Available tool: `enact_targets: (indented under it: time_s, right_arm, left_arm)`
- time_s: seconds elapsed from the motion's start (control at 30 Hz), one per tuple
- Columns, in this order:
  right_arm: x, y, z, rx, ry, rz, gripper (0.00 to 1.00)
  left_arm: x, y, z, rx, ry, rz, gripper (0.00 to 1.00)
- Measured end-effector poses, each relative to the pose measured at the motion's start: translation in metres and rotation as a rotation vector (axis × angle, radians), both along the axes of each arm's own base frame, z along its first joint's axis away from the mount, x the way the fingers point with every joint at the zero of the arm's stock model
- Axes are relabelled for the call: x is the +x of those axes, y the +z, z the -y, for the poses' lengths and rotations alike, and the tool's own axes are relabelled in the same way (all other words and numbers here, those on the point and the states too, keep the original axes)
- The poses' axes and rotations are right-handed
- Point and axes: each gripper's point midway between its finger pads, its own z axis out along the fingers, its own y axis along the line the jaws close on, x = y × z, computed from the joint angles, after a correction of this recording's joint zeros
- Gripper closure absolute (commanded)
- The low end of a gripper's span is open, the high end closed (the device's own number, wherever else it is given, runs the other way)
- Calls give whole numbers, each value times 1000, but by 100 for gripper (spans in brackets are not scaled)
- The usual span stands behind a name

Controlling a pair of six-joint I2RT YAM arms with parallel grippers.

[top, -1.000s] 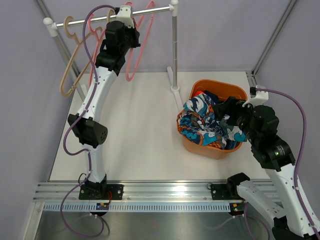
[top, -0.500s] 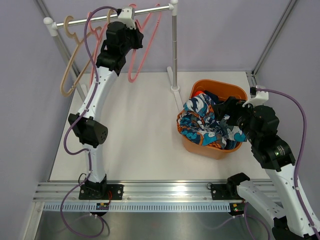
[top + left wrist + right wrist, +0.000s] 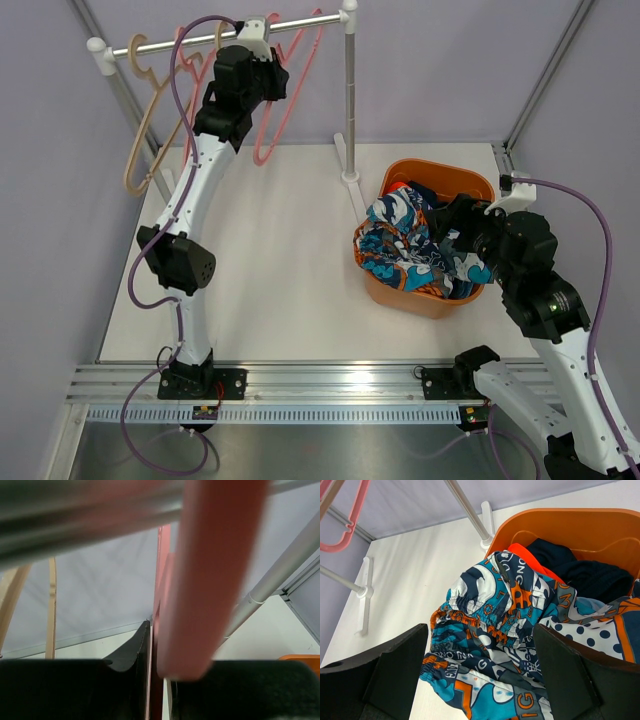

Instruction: Remove the shorts from the hanger

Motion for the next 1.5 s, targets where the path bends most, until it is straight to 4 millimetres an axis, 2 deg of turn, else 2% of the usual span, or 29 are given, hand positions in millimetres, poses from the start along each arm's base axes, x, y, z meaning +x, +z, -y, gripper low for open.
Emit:
enact_targets:
  time_s: [0.17, 0.47, 0.63, 0.8, 0.93, 1.07, 1.27, 1.4, 1.5]
  right_arm:
    - [0, 0, 0, 0, 0, 1, 5]
    - [-1, -1, 0, 1, 0, 1, 5]
    - [-1, -3, 0, -1, 0, -3, 5]
    - [-2, -3, 1, -1, 0, -1, 3]
    - [-2, -2, 1, 1, 1, 1, 2]
    - [-3, -1, -2, 5, 15, 3, 1]
    - [-4, 0, -4, 17, 23, 2, 1]
    - [-4, 3, -4, 36, 19, 9, 1]
    - [-4, 6, -5, 48, 18, 22, 1]
  left_arm:
    - [1, -8, 0, 0, 0, -16, 76]
    - [-7, -7, -1, -1, -12, -26, 68]
    - [-23, 9, -2, -8, -32, -5, 58]
    - [-51, 38, -3, -16, -75, 33, 41]
    - [-83, 65, -4, -19, -111, 72, 32]
    - [-122, 90, -3, -23, -142, 107, 30]
    - [-205, 120, 17, -30, -228, 138, 29]
    - [-268, 108, 24, -49, -301, 114, 30]
    - [-304, 76, 18, -60, -326, 68, 30]
